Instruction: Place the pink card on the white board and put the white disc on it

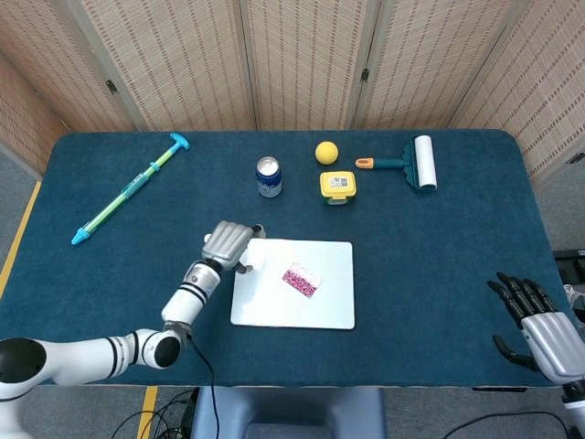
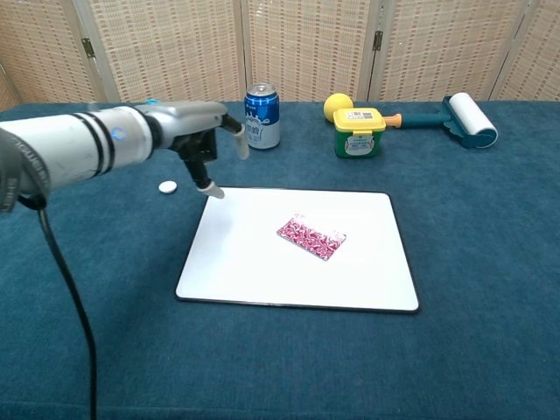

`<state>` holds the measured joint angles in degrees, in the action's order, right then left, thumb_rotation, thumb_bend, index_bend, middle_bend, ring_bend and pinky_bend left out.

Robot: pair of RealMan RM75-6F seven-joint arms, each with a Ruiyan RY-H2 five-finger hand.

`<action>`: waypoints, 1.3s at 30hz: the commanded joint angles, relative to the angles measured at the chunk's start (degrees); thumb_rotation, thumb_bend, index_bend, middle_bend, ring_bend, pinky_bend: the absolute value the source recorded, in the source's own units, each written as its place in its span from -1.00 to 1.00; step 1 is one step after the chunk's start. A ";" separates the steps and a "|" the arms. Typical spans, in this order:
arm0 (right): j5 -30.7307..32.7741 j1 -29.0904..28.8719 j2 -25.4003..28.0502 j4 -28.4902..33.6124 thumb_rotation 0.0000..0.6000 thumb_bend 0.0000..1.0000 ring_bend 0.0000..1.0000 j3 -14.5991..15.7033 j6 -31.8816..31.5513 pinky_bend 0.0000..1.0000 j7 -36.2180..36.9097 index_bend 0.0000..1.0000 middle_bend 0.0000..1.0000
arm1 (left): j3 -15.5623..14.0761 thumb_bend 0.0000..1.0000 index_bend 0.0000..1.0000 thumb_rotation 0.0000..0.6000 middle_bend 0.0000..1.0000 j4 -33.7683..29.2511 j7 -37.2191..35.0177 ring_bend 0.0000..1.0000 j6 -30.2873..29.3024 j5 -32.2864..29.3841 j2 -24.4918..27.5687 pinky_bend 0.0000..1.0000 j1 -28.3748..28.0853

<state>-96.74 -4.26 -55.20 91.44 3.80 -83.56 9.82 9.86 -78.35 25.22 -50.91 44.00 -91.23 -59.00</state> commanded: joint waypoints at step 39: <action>3.03 -0.81 -1.32 1.83 1.00 -0.41 -1.00 -0.93 2.47 -1.00 -5.77 -1.00 -1.00 | 1.29 -0.41 -0.08 1.00 1.00 32.45 -12.31 1.00 22.73 3.64 -7.64 1.00 -0.84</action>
<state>-93.71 -5.08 -56.53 93.27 2.87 -81.08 4.05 11.08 -46.40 13.26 -28.60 47.33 -98.64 -59.70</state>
